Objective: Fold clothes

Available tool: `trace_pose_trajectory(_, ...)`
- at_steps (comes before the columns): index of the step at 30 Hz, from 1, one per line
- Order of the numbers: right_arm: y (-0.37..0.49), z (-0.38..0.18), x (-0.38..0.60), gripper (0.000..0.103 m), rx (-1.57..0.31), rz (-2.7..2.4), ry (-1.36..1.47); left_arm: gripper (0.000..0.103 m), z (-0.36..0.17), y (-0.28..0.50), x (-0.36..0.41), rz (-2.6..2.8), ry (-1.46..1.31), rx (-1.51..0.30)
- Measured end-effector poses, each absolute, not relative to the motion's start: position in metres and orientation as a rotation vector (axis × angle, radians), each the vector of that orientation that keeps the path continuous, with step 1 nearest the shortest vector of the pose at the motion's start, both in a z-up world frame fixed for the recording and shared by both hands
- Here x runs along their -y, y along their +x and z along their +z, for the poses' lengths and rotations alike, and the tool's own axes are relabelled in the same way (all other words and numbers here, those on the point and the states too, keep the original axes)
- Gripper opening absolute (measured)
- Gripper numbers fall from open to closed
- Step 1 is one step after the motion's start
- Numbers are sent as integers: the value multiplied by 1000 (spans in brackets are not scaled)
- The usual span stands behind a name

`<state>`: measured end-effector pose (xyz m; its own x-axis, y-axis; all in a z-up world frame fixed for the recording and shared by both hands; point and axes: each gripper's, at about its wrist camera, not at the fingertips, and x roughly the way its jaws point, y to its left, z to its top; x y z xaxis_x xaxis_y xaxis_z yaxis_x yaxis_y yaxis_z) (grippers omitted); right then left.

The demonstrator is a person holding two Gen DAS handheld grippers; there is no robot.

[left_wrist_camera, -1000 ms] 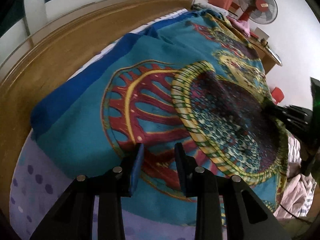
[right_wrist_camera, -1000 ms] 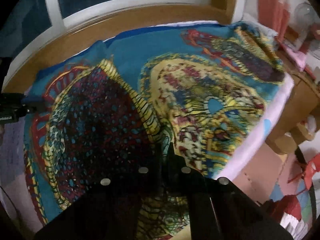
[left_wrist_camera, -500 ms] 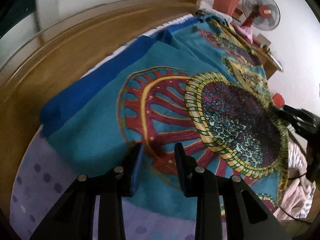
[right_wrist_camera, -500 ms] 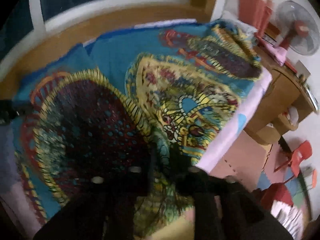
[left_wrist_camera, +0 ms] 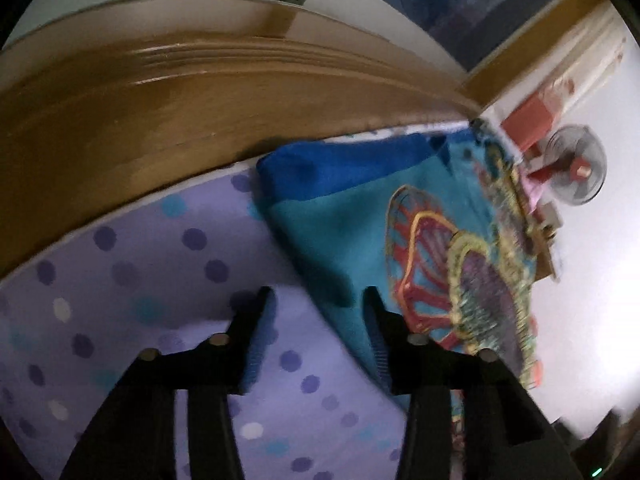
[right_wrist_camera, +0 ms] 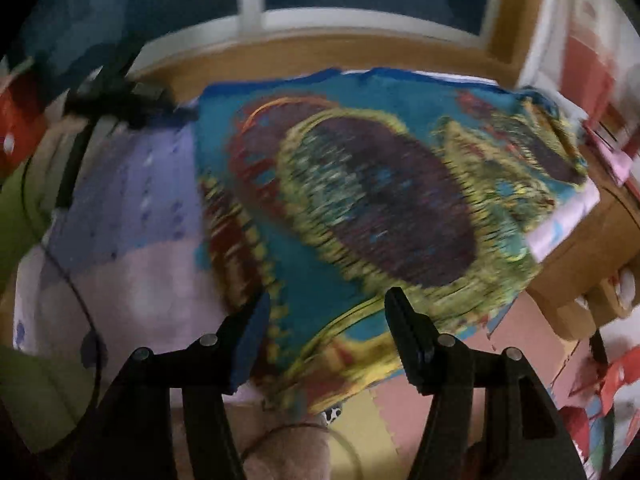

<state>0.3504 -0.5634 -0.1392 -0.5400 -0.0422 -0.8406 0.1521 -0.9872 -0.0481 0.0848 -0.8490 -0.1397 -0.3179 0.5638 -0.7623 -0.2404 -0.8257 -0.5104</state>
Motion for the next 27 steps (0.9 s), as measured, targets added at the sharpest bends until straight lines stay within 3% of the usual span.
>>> trace_pose_trajectory(7, 356, -159, 572, 64, -141, -2628, 1480, 66, -139, 70, 827, 2207, -1400, 346)
trace_pose_trajectory(14, 361, -176, 587, 66, -312, -2658, 1458, 79, -143, 49, 806, 2227, -1445, 370)
trace_pose_trajectory(20, 368, -178, 589, 69, -333, -2718, 1398, 79, -143, 51, 802, 2268, -1434, 366)
trace_pose_trajectory(27, 372, -179, 599, 69, -491, -2720, 1342, 78, -143, 49, 791, 2299, -1452, 289)
